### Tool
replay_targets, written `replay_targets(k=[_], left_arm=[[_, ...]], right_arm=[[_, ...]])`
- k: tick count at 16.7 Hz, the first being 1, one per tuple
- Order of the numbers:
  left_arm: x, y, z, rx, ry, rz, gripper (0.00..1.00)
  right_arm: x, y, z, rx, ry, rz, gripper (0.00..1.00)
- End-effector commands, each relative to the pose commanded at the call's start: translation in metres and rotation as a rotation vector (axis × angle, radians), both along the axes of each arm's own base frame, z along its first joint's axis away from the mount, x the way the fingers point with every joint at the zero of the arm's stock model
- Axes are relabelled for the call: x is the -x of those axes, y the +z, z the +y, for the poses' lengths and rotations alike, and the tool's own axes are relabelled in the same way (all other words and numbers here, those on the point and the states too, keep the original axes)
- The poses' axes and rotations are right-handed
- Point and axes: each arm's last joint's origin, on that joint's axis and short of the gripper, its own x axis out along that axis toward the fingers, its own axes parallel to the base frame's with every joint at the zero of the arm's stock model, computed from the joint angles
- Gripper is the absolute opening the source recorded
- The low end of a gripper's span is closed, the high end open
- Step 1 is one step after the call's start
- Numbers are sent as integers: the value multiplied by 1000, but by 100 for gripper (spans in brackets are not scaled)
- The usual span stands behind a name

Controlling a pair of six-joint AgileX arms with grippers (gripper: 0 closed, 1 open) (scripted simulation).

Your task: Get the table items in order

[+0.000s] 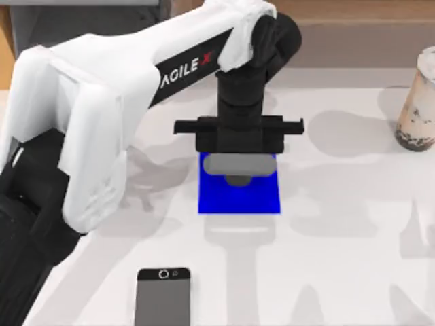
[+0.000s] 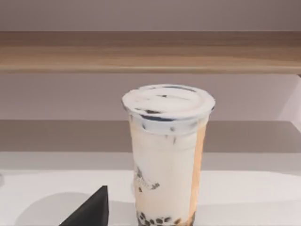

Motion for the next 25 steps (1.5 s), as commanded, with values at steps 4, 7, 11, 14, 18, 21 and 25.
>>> replay_targets(k=[4,7,11,14,18,21,25], left_arm=[[-2,1,2,3,3,-2,0],[0,-6,1,1,0,1,0],[0,-10,0,0,0,0,0],[0,-10,0,0,0,0,15],[0,-10,0,0,0,0,45],[0,-10,0,0,0,0,68],[0,-10,0,0,0,0,98]], right_arm=[[0,0,0,0,0,0,100],[0,0,0,0,0,0,100],[0,0,0,0,0,0,100],[0,0,0,0,0,0,100],[0,0,0,0,0,0,100],[0,0,0,0,0,0,100],[0,0,0,0,0,0,100]])
